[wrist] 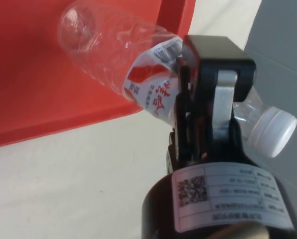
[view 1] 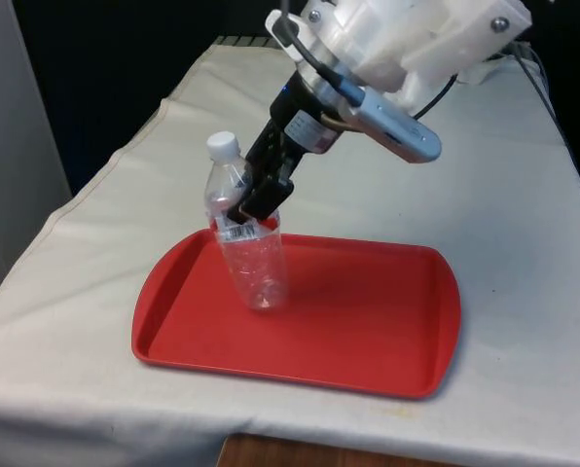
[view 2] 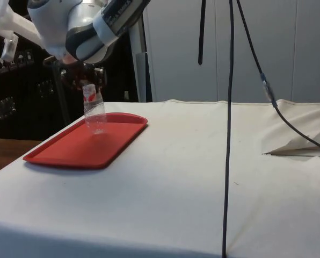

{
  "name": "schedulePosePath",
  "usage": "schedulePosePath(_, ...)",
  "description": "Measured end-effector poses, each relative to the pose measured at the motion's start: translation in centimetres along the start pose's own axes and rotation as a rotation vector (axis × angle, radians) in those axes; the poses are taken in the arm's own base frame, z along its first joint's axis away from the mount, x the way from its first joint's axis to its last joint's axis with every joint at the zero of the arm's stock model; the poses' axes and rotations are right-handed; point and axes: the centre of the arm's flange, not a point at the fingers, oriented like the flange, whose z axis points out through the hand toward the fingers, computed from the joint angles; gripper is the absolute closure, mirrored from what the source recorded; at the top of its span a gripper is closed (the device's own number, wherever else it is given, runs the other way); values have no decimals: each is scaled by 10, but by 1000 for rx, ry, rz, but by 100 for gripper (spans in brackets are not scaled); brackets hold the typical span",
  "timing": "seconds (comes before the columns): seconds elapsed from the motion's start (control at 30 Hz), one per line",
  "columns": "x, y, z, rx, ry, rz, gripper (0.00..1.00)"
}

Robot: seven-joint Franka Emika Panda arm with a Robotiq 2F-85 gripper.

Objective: Place the bottle upright on the tray.

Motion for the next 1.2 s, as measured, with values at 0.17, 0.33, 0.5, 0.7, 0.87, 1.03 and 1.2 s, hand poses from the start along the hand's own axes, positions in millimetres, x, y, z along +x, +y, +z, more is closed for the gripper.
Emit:
schedulePosePath(0.17, -7, -2, -4, -7, 14, 2, 82)
schedulePosePath(0.33, -7, -1, -4, -11, 16, 2, 82)
schedulePosePath(0.5, -8, -2, -5, -10, 16, 0, 82)
schedulePosePath(0.7, -13, -3, -6, -6, 29, 12, 82)
schedulePosePath(0.87, -19, -4, -6, 2, 51, 28, 82)
schedulePosePath(1.03, -24, -4, -6, 5, 62, 34, 82)
schedulePosePath(1.2, -32, -5, -7, 11, 84, 45, 82)
